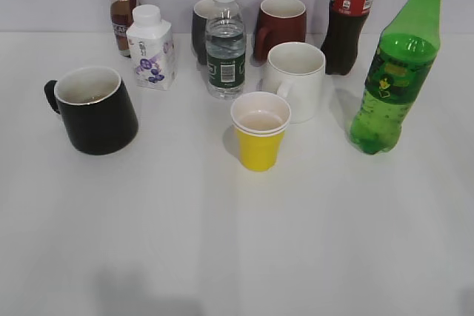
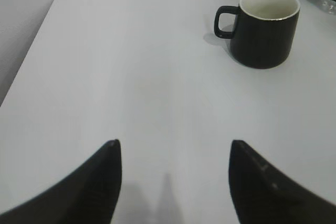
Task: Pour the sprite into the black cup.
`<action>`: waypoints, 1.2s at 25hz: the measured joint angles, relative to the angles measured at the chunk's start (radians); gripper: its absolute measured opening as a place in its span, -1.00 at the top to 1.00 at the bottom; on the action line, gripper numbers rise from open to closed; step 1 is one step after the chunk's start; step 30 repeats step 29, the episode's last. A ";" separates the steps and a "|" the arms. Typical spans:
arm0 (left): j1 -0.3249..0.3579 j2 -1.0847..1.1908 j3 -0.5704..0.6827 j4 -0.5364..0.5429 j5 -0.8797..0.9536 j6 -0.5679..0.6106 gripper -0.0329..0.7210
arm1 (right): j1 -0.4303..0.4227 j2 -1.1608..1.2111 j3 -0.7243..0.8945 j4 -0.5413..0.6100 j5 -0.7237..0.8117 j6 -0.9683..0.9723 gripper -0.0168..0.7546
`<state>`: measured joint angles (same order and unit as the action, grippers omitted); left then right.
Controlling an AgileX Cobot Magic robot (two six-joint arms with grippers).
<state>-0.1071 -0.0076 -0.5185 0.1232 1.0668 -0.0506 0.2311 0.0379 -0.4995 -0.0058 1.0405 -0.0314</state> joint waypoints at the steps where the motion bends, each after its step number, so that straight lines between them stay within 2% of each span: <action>1: 0.002 0.000 0.000 0.000 0.000 0.000 -0.39 | -0.041 0.000 0.000 0.000 0.000 0.000 -0.53; 5: 0.038 0.000 0.000 0.000 0.000 0.000 -0.39 | -0.173 -0.020 0.001 0.000 -0.001 0.001 -0.53; 8: 0.055 0.000 0.000 0.000 -0.002 0.000 -0.39 | -0.205 -0.043 0.001 0.000 -0.001 0.001 -0.53; 23: 0.056 0.000 0.000 -0.001 -0.001 0.000 -0.39 | -0.208 -0.045 0.001 0.000 -0.001 0.002 -0.53; 30: 0.056 0.000 0.000 -0.001 -0.001 0.000 -0.31 | -0.208 -0.046 0.001 0.000 -0.001 0.002 -0.53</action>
